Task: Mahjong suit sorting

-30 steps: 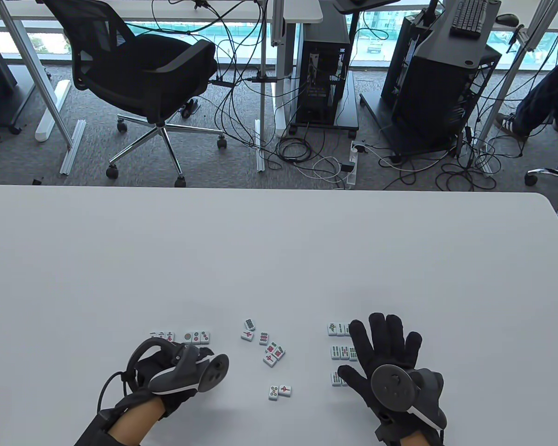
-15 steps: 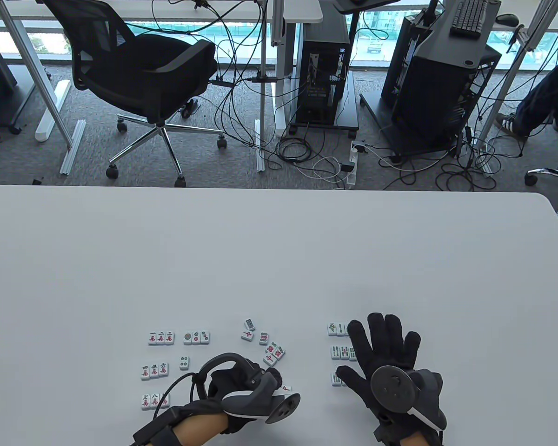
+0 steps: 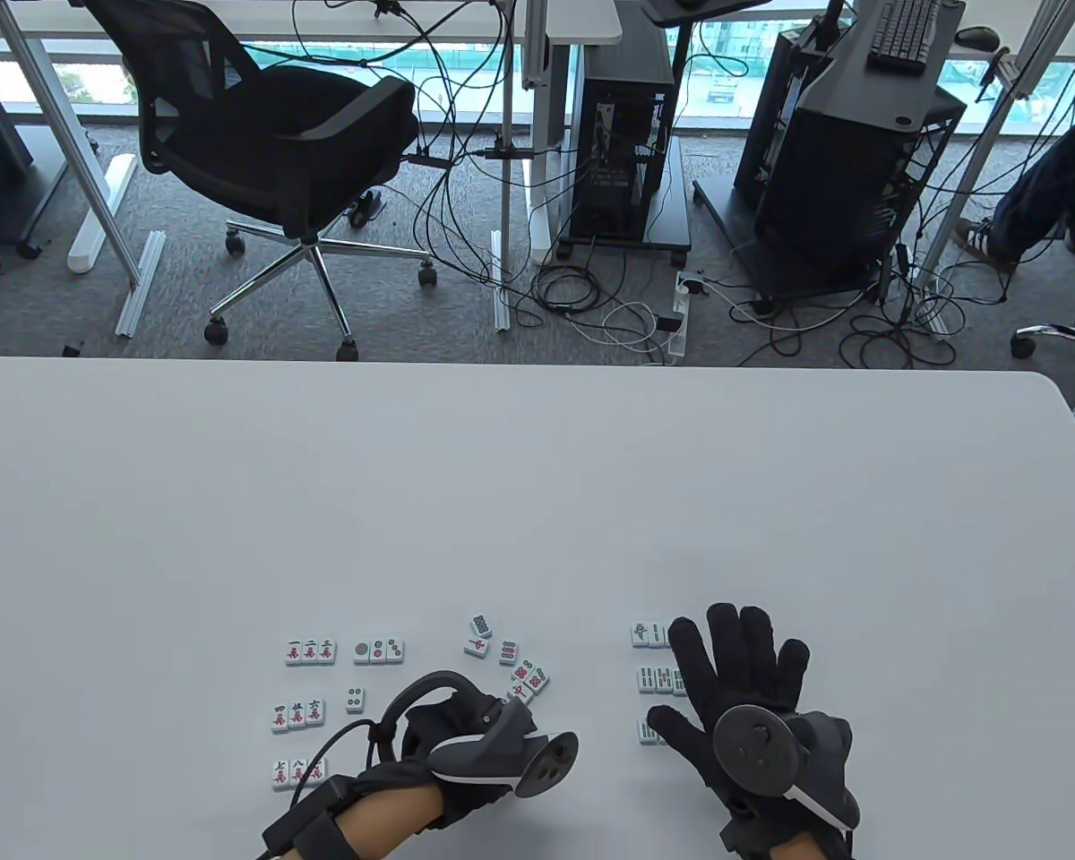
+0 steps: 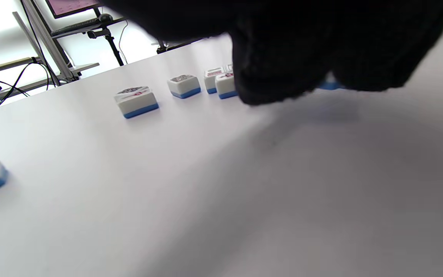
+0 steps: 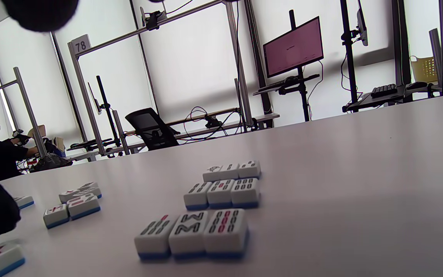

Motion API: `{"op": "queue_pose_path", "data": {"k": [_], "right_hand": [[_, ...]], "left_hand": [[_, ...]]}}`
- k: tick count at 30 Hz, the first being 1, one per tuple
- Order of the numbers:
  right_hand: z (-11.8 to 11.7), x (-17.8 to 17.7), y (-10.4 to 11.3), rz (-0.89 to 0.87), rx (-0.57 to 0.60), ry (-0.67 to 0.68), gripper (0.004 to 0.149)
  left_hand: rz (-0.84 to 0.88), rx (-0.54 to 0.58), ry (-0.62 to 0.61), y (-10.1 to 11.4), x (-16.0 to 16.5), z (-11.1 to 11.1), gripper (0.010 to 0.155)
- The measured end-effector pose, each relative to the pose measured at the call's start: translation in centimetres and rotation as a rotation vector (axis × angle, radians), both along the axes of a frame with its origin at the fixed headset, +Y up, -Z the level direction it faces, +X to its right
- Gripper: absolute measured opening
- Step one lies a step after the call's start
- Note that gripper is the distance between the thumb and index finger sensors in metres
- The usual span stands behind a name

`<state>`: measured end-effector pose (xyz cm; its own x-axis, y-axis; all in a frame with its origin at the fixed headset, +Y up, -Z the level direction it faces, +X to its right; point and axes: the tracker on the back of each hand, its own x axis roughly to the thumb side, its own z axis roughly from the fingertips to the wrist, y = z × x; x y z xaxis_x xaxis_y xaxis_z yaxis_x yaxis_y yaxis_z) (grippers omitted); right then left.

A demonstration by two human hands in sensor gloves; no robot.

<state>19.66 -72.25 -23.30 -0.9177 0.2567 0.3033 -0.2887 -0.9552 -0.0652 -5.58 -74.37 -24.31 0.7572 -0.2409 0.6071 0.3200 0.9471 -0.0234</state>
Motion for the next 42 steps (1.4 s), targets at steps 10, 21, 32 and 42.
{"op": "queue_pose_path", "data": {"k": [10, 21, 32, 42], "right_hand": [[0.0, 0.0, 0.0, 0.016, -0.004, -0.005, 0.080], [0.0, -0.2, -0.1, 0.025, -0.012, -0.009, 0.081], [-0.1, -0.1, -0.1, 0.028, -0.017, -0.010, 0.081], [-0.2, -0.1, -0.1, 0.020, -0.013, -0.011, 0.081]], "left_hand": [[0.062, 0.024, 0.265, 2.9, -10.1, -2.1, 0.060], [0.074, 0.054, 0.335, -0.6, -13.8, -3.3, 0.059], [0.019, 0.030, 0.336, -1.9, -13.5, -3.4, 0.060], [-0.014, 0.000, 0.363, -1.0, -13.2, -3.1, 0.064]]}}
